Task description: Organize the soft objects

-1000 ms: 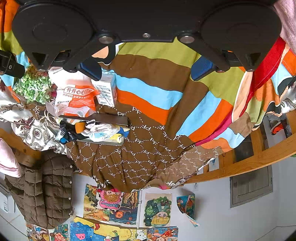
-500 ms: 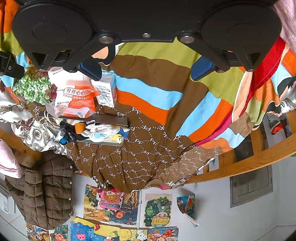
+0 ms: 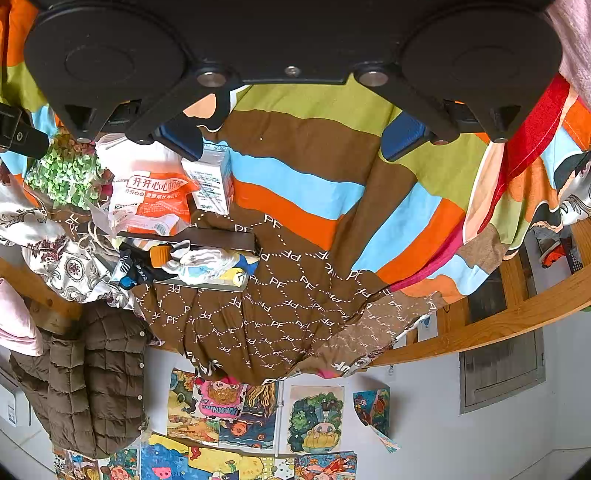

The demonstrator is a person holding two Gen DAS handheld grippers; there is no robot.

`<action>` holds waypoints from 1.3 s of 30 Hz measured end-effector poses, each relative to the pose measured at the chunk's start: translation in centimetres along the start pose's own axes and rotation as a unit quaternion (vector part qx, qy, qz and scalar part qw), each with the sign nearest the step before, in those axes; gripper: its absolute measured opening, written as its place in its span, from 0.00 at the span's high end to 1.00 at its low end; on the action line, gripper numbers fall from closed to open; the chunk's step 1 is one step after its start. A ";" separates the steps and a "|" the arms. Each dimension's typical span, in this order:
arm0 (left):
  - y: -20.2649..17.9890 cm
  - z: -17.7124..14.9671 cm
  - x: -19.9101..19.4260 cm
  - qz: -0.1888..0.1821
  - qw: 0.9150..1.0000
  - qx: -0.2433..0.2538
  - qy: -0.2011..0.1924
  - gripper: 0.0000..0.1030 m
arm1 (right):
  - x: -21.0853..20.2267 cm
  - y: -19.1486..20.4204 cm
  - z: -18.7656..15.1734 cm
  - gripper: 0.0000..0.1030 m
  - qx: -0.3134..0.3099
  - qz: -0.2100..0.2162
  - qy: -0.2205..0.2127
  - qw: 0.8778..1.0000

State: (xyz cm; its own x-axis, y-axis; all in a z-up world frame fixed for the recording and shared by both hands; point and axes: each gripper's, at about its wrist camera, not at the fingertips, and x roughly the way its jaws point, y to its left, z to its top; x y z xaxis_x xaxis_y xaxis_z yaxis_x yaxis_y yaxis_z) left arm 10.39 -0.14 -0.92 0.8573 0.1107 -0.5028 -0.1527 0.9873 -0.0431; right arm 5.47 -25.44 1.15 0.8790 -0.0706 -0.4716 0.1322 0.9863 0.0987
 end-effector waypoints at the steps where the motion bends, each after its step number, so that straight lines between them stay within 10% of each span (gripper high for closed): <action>1: 0.0 0.0 0.0 0.000 1.000 0.000 0.000 0.01 | 0.0 0.0 0.0 0.01 0.000 0.000 0.000 1.000; 39: 0.8 -0.2 -0.4 -0.012 0.999 -0.030 0.028 0.01 | 0.0 0.1 -0.1 0.01 0.000 0.000 0.000 1.000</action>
State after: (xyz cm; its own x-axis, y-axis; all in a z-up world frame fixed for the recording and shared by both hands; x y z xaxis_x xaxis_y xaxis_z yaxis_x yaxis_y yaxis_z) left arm 9.79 0.62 -0.91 0.8323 0.0791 -0.5487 -0.1636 0.9807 -0.1069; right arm 5.40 -25.37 1.09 0.8786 -0.0703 -0.4724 0.1320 0.9863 0.0987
